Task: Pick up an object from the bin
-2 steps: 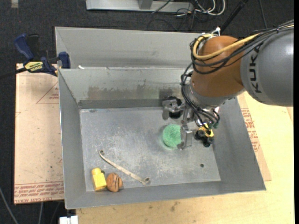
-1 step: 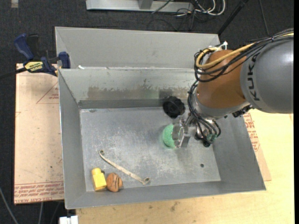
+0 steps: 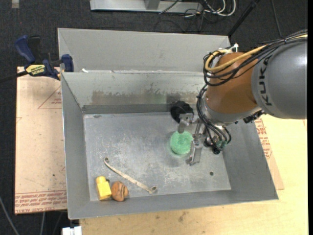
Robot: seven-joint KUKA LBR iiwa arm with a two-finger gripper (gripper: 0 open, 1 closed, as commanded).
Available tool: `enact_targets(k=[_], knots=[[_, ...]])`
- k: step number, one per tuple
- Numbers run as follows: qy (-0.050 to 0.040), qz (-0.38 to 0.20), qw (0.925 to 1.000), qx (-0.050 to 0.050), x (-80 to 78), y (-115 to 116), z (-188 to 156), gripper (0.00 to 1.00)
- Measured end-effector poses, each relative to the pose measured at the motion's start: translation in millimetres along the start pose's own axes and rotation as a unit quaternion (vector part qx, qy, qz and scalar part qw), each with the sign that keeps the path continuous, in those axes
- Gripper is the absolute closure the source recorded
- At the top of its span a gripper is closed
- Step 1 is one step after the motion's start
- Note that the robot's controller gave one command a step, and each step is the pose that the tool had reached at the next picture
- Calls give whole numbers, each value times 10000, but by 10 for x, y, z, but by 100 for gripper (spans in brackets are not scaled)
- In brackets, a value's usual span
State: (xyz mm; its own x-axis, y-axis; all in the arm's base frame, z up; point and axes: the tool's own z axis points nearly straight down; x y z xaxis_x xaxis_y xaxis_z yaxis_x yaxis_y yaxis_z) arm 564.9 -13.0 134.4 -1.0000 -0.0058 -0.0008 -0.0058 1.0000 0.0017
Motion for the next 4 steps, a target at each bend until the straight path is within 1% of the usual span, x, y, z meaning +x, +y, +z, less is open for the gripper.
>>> enact_targets(k=[1,2,3,4], knots=[[0,1,10000,0,0,0,0,0],[-6,-449,9990,0,-304,163,631,100],[-7,-446,9990,0,-305,159,631,0],[-7,-445,9990,0,-305,158,631,0]])
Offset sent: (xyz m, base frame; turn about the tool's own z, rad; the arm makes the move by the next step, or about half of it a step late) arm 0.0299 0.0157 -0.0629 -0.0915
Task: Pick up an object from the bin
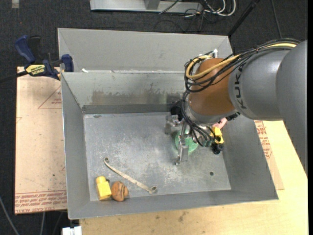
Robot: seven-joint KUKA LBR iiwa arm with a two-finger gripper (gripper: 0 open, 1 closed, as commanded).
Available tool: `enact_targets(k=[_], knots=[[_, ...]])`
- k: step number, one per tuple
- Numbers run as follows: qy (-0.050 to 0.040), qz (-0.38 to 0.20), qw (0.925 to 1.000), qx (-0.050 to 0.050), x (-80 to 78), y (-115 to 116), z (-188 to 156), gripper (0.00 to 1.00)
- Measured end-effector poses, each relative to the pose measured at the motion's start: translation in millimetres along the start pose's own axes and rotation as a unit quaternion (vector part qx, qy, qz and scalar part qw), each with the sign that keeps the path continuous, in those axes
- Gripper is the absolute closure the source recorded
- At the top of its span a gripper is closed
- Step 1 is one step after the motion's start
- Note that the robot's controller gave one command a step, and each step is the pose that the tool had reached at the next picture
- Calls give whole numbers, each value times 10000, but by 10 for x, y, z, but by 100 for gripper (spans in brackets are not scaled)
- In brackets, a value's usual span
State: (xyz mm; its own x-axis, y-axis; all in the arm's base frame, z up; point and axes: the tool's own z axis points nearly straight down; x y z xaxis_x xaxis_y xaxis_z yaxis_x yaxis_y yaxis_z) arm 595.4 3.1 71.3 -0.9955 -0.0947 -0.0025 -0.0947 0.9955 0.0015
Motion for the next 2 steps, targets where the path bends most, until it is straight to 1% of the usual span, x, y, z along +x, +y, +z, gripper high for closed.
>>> enact_targets(k=[1,2], knots=[[4,63,10000,-9,114,-421,-42,0],[-3,519,9987,2,-218,-453,13,100]])
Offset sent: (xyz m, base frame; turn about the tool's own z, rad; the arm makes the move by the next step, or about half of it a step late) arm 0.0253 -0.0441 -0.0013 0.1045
